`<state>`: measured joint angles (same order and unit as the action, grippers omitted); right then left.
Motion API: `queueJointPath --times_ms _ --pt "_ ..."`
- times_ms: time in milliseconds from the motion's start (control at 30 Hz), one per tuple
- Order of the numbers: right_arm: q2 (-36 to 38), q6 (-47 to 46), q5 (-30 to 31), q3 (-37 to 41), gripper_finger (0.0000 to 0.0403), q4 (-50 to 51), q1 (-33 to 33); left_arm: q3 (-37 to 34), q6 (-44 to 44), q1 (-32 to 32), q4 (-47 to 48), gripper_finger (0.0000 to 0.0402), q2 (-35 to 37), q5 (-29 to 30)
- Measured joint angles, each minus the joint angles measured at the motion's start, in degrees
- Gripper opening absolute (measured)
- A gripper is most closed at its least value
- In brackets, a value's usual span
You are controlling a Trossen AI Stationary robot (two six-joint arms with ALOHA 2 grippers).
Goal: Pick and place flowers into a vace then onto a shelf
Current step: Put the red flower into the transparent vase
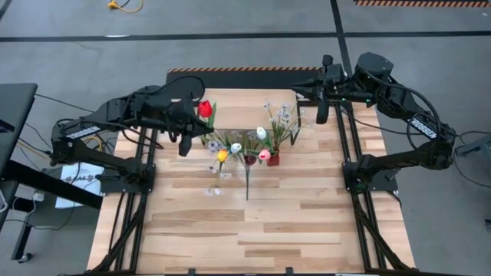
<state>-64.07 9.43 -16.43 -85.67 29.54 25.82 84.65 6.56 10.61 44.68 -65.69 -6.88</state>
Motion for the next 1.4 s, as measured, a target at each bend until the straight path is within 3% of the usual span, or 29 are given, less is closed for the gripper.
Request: queueJointPath --times_ms 400,933,1400 --pt "0.00 0.12 0.00 0.00 0.0027 0.03 0.01 7.54 -1.49 0.04 0.37 0.0000 0.04 0.06" --pt "0.00 0.09 -0.01 0.00 0.0027 1.89 0.02 7.07 0.10 -0.87 0.40 0.0000 -5.56 -4.91" --pt "0.00 0.15 0.00 0.00 0.0027 3.43 -1.60 7.05 -0.31 -0.90 1.56 0.0000 -6.56 -4.67"
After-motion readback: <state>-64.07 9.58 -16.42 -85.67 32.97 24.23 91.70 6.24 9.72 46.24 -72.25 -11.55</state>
